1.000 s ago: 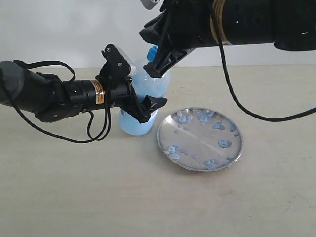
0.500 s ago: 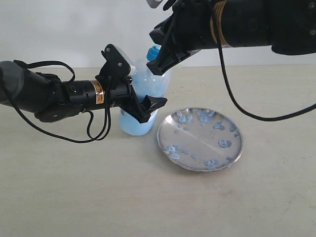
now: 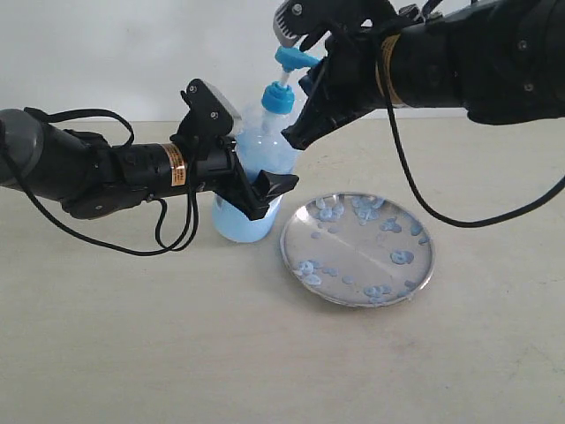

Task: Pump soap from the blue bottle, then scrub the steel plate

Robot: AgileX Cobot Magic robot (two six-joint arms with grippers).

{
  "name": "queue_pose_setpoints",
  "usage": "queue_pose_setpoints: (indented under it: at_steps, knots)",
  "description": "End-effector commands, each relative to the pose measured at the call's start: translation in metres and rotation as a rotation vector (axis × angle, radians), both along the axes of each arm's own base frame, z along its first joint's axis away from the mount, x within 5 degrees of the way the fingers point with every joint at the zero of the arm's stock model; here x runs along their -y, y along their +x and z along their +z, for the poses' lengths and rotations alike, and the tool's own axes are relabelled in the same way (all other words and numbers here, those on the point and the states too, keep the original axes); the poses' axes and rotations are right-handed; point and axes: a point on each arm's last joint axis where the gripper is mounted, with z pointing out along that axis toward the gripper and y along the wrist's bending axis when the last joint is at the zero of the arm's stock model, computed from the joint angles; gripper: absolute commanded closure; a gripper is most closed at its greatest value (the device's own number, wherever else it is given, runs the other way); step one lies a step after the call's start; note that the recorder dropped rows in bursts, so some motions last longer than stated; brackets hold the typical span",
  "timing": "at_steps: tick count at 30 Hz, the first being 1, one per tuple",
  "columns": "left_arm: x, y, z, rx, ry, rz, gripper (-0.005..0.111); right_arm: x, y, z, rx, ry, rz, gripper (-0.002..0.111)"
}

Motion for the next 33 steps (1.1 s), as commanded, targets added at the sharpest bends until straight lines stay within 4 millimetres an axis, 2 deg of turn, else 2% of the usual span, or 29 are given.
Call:
queue_pose_setpoints:
  at_steps: [1, 5, 8, 11, 15, 21, 25, 33]
  knots:
    - [-0.008, -0.002, -0.018, -0.057, 0.095, 0.026, 0.102, -0.021, -0.014, -0.001, -0.048, 0.051, 0.273, 0.109]
    - [-0.008, -0.002, -0.018, -0.057, 0.095, 0.026, 0.102, -0.011, -0.016, 0.016, 0.03, 0.021, 0.199, 0.109]
    - [-0.007, -0.002, -0.018, -0.054, 0.089, 0.023, 0.102, -0.012, -0.023, 0.031, 0.119, -0.047, 0.278, 0.109]
    - [-0.007, -0.002, -0.018, -0.055, 0.092, 0.024, 0.102, -0.006, -0.02, 0.041, 0.133, 0.041, 0.169, 0.109]
    - [-0.007, -0.002, -0.018, -0.055, 0.092, 0.024, 0.102, -0.008, -0.019, 0.043, 0.173, 0.024, 0.2, 0.109]
    - [-0.007, -0.002, -0.018, -0.055, 0.092, 0.024, 0.102, -0.01, -0.012, 0.063, 0.219, 0.08, 0.173, 0.109]
    - [-0.007, -0.002, -0.018, -0.055, 0.092, 0.024, 0.102, -0.011, 0.001, 0.058, 0.195, 0.053, 0.125, 0.109]
    - [-0.007, -0.002, -0.018, -0.054, 0.094, 0.021, 0.102, -0.015, 0.021, 0.027, 0.122, -0.019, 0.091, 0.109]
